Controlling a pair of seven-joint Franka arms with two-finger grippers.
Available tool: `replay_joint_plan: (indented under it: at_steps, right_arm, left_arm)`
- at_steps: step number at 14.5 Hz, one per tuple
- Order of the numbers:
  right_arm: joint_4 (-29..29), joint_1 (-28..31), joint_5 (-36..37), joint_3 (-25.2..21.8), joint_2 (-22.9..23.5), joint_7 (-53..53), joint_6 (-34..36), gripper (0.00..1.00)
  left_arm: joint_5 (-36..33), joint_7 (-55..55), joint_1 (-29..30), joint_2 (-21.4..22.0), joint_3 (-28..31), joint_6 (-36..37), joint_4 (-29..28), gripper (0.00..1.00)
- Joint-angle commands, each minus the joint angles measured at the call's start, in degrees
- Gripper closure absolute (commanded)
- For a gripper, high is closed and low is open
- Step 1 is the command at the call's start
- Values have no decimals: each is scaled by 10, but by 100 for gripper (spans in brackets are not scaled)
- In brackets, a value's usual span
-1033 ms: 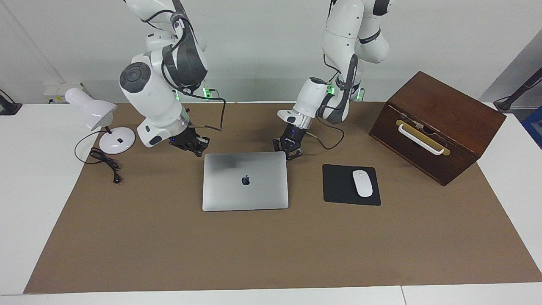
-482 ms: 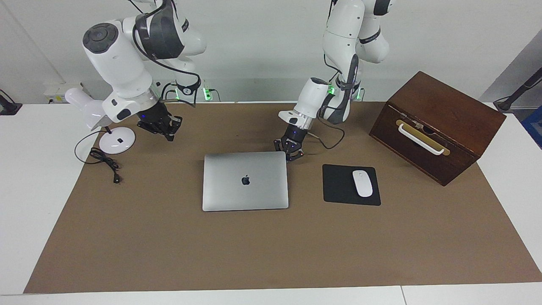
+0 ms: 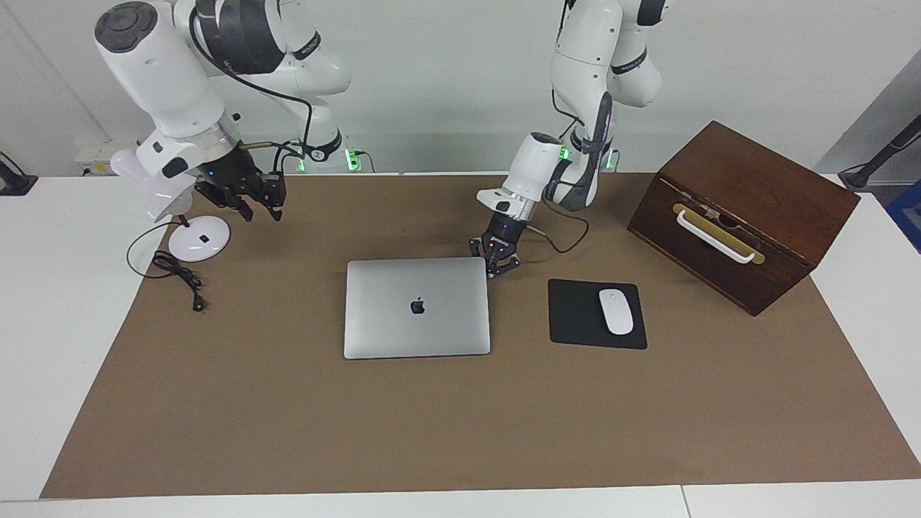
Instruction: Close laptop with both arms
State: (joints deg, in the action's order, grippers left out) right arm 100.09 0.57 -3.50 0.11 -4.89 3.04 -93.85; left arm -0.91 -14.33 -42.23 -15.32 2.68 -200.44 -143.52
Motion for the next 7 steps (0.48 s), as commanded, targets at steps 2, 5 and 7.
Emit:
replay_joint_plan:
  at_steps: [2, 5, 7]
  right_arm:
    - [35, 17, 15, 7, -51, -27, 10, 0]
    - [65, 21, 24, 7, -74, -29, 3, 0]
    - [79, 26, 24, 7, -81, -29, -6, 0]
  left_arm:
    - [-10, -40, 4, 63, 0, 64, -34, 100]
    - [-10, -61, 1, 120, 0, 147, -34, 100]
    - [-10, -61, 2, 156, 0, 218, -33, 100]
